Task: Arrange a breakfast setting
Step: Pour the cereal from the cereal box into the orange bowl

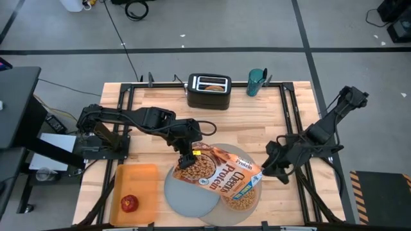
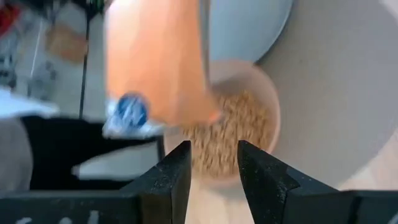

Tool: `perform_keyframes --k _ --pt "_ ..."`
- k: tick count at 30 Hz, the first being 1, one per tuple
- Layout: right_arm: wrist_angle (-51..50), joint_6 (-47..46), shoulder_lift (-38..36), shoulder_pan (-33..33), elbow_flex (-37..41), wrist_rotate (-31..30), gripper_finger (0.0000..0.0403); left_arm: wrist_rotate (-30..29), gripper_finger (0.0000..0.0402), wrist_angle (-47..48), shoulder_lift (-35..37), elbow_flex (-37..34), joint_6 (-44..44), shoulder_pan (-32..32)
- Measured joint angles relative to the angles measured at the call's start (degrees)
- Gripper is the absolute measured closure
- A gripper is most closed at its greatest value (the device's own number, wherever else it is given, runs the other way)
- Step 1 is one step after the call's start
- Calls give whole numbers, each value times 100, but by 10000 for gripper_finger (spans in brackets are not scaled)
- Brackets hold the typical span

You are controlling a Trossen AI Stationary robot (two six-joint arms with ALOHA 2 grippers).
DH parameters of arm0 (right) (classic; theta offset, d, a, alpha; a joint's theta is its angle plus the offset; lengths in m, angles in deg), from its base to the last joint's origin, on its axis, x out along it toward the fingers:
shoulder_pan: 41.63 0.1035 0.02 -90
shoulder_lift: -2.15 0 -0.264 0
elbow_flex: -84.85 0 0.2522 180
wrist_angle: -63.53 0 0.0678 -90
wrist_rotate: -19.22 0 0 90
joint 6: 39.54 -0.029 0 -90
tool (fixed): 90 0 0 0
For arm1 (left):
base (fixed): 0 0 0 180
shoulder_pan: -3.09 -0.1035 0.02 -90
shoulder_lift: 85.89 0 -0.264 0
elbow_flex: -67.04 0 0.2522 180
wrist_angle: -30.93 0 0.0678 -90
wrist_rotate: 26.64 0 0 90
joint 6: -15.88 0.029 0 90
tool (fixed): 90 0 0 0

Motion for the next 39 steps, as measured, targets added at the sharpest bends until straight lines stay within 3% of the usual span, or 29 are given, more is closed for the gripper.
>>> perform_keyframes --k 6,15,27,39 --pt "929 -23 4 85 506 -527 265 0 203 -2 0 0 0 0" --pt "1975 621 3 87 579 -809 266 -17 202 -16 11 7 16 -4" --pt "1552 852 0 2 59 -835 270 -13 202 127 11 11 424 11" --pt "1838 919 3 -397 39 -335 275 -31 202 378 2 -250 420 388"
